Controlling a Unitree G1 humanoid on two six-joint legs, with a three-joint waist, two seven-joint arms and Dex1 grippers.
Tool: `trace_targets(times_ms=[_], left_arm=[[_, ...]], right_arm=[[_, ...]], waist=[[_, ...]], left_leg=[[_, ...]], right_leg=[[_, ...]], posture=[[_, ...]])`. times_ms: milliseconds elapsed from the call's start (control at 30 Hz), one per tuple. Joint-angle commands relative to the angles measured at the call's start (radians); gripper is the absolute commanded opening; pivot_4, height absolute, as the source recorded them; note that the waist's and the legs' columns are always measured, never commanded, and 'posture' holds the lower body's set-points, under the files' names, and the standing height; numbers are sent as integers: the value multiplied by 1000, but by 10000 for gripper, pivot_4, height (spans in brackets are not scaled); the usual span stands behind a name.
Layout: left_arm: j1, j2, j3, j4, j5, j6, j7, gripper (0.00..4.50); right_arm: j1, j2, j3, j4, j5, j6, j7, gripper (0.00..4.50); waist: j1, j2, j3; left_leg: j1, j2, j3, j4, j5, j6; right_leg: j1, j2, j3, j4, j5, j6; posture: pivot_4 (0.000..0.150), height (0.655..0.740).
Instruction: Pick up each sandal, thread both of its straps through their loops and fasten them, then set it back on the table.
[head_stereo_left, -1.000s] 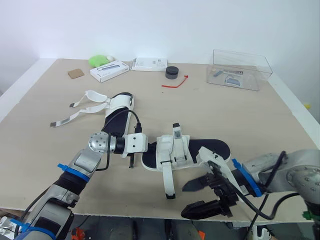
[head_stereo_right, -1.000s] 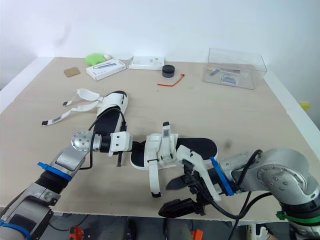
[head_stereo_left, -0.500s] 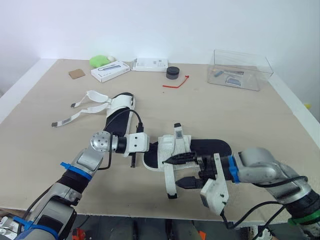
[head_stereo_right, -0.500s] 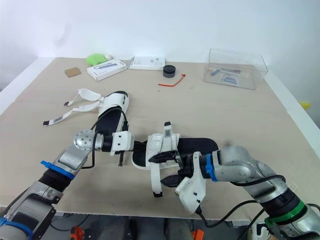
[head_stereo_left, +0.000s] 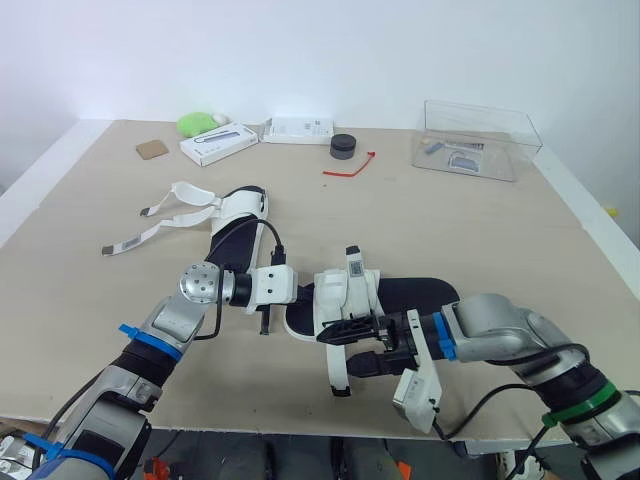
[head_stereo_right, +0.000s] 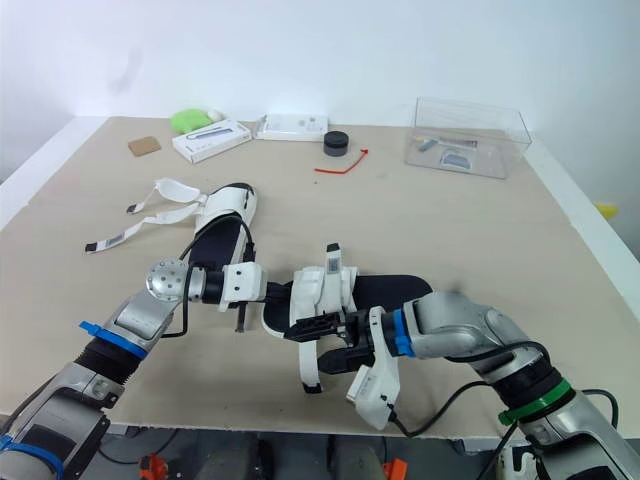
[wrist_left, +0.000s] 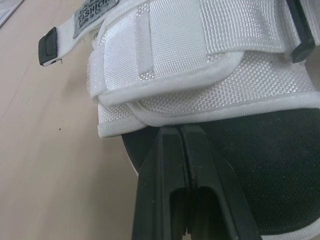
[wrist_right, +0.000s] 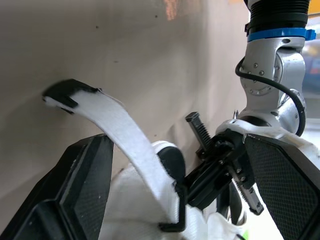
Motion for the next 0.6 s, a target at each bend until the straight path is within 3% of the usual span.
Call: trace_targets(times_ms=[33, 100, 200, 333, 467, 600], left_arm=[[23, 21, -15, 23, 48, 27, -2, 0], [25, 23, -15, 21, 48, 28, 0, 0], [24, 23, -15, 22, 49, 31, 2, 0], [25, 22, -17, 24, 50, 31, 5, 0], [21, 21, -17, 30, 51, 32, 8, 0], [21, 23, -18, 34, 52, 28, 7, 0]], right_arm=[[-32, 3, 17, -26, 98, 62, 38, 44546], [-32, -3, 32, -33, 135, 89, 68, 44546], [-31, -5, 37, -30, 155, 113, 94, 36336], [-10, -7, 36, -34, 195, 142, 123, 16872], [32, 1, 28, -33, 287, 234, 149, 358], [102, 23, -14, -94, 462, 507, 143, 358]], waist=[[0, 0, 0], [0, 0, 0], [0, 0, 0], [0, 0, 0], [0, 0, 0], [0, 0, 0]], left_leg=[[0, 0, 0, 0, 0, 0], [0, 0, 0, 0, 0, 0], [0, 1, 1, 0, 0, 0], [1, 1, 1, 0, 0, 0], [1, 1, 1, 0, 0, 0], [2, 2, 1, 0, 0, 0]], right_leg=[[0, 0, 0, 0, 0, 0], [0, 0, 0, 0, 0, 0], [0, 0, 0, 0, 0, -1], [0, 1, 0, 0, 0, 0], [0, 1, 0, 0, 0, -1], [1, 1, 0, 0, 2, -3]], posture=[[1500, 7400], [1500, 7400], [1500, 7400], [1500, 7400], [1500, 7400], [1500, 7400]])
